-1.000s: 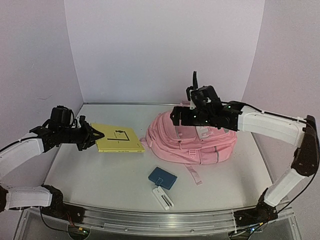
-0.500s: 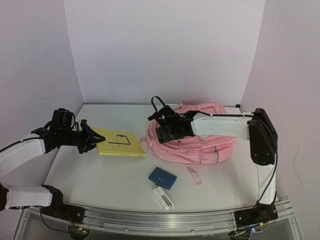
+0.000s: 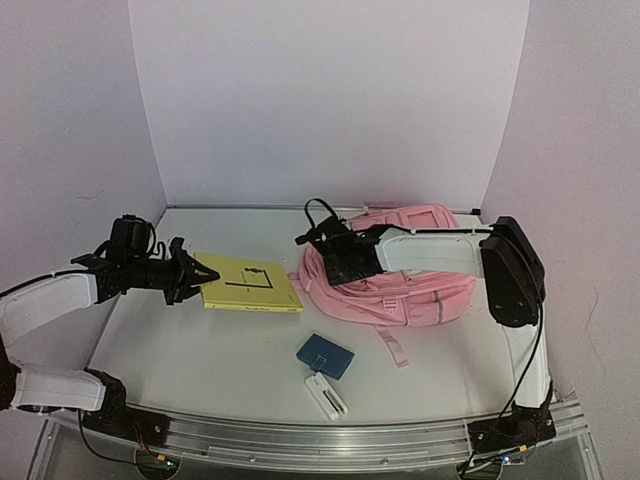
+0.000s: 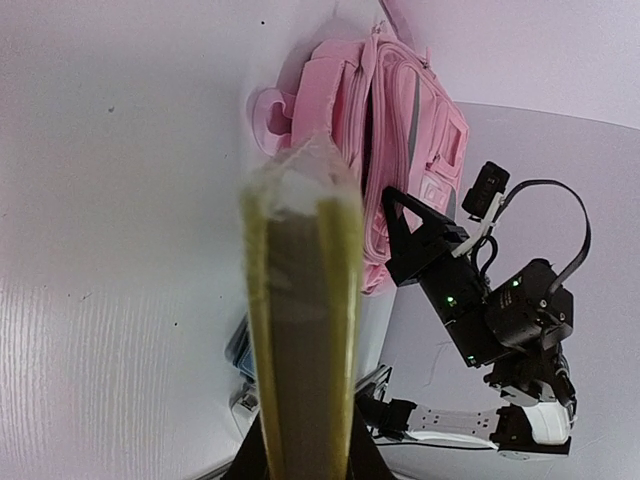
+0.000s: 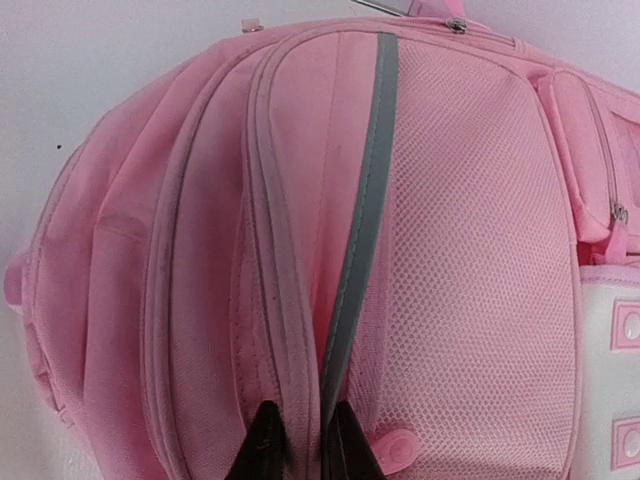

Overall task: Pack the student bag
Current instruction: Pick up the book from the center of the board, then place the book in the student bag.

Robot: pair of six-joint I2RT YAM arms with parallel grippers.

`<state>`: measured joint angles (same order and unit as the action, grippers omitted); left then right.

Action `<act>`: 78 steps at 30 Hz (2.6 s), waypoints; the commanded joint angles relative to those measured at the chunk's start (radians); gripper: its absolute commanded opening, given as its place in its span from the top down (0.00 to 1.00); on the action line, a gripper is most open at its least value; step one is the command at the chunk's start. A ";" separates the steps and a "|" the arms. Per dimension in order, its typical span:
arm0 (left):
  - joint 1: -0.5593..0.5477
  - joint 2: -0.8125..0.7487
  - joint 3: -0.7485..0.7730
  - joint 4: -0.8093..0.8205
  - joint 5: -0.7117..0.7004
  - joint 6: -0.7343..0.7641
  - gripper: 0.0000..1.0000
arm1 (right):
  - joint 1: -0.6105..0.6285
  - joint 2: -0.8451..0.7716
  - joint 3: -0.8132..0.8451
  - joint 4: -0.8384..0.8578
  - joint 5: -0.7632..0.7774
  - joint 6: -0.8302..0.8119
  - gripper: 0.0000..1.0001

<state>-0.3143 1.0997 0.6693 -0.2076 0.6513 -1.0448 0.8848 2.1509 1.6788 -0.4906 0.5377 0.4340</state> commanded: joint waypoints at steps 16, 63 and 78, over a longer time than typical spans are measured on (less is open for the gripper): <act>-0.162 0.314 0.282 0.433 0.040 -0.068 1.00 | -0.102 -0.500 -0.263 0.213 -0.399 0.059 1.00; -0.392 1.041 0.970 -0.026 -0.260 0.213 0.45 | -0.102 -0.581 -0.375 0.361 -0.499 0.134 1.00; -0.430 1.139 1.056 0.049 -0.169 0.188 0.74 | -0.102 -0.572 -0.376 0.360 -0.502 0.138 1.00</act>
<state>-0.7166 2.1968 1.6373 -0.2119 0.4333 -0.8609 0.7689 1.6390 1.2896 -0.2359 0.0447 0.5617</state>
